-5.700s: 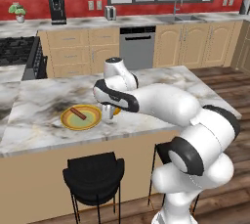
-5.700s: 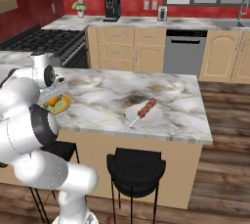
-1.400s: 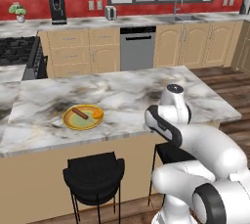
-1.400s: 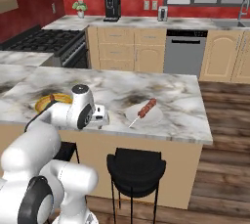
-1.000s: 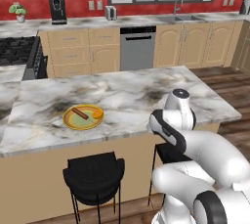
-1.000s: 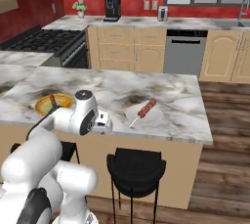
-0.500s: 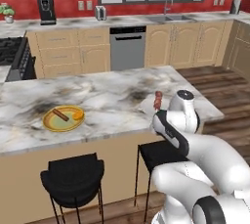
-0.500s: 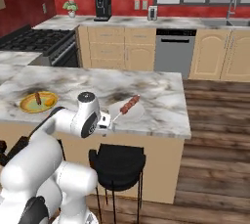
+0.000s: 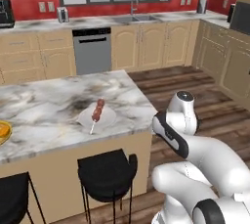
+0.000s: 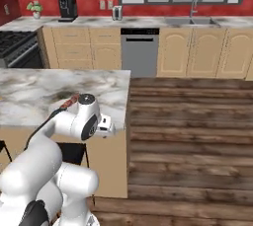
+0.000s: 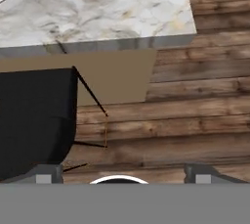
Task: Pick up the mango and orange from the fridge and place one fruit on each plate on the dining counter.
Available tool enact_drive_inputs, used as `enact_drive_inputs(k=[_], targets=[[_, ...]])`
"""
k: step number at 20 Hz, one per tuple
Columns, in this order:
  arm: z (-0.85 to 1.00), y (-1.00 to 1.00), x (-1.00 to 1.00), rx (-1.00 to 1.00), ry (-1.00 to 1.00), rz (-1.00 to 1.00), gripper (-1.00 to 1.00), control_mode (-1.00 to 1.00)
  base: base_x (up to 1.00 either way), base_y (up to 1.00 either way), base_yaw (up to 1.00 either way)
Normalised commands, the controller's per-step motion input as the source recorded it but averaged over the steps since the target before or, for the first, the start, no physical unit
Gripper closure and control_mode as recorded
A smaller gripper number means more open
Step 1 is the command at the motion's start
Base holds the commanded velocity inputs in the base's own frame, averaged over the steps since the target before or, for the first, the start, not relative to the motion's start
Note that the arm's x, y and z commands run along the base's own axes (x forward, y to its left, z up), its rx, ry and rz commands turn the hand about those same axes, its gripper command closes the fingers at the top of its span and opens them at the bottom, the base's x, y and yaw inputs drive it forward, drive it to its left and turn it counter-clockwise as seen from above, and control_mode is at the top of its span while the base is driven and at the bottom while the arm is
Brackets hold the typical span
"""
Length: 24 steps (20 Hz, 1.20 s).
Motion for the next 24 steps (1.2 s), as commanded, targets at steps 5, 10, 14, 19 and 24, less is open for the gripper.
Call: enact_drive_inputs(k=[5, 10, 14, 19, 24], targets=[[0.00, 0.00, 0.00, 0.00, 0.00, 0.00, -1.00, 1.00, 0.08, -1.00, -0.19], [0.00, 0.00, 0.00, 0.00, 0.00, 0.00, -1.00, 1.00, 0.33, -0.78, -0.38], [0.00, 0.00, 0.00, 0.00, 0.00, 0.00, -1.00, 1.00, 0.36, -0.40, -0.46], [0.00, 0.00, 0.00, 0.00, 0.00, 0.00, -1.00, 1.00, 0.44, -0.03, -0.40], [0.00, 0.00, 0.00, 0.00, 0.00, 0.00, -1.00, 1.00, 0.54, 0.00, -0.35]])
